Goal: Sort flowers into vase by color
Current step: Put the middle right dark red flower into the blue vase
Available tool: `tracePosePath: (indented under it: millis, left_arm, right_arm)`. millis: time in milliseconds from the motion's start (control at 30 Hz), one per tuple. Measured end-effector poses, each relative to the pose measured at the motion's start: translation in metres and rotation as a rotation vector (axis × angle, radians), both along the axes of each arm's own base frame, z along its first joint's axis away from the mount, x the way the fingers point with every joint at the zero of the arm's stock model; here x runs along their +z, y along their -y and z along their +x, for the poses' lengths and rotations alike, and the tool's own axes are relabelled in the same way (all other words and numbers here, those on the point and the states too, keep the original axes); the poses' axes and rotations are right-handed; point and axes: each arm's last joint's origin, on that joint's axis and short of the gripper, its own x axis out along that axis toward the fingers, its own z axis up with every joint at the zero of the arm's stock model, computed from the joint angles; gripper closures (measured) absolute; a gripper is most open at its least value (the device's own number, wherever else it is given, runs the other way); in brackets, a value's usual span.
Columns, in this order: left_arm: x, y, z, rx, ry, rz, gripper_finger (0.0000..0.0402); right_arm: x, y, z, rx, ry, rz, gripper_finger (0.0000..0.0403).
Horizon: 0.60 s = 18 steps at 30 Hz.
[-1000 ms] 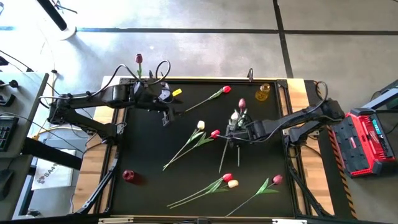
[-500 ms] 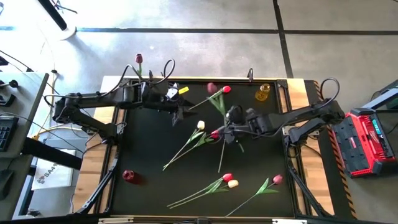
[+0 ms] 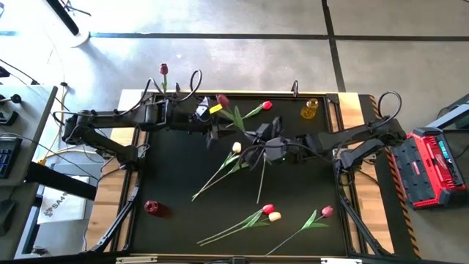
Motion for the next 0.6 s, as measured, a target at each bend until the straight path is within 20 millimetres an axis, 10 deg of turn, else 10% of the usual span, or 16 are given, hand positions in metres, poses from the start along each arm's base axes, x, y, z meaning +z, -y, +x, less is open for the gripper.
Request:
tracePosePath:
  millis: [600]
  left_arm:
    - [0.027,0.004,-0.014,0.078,0.168,0.075,0.0254]
  right_arm:
    - [0.008,-0.004,0.004,0.087,-0.009,-0.126,0.0403]
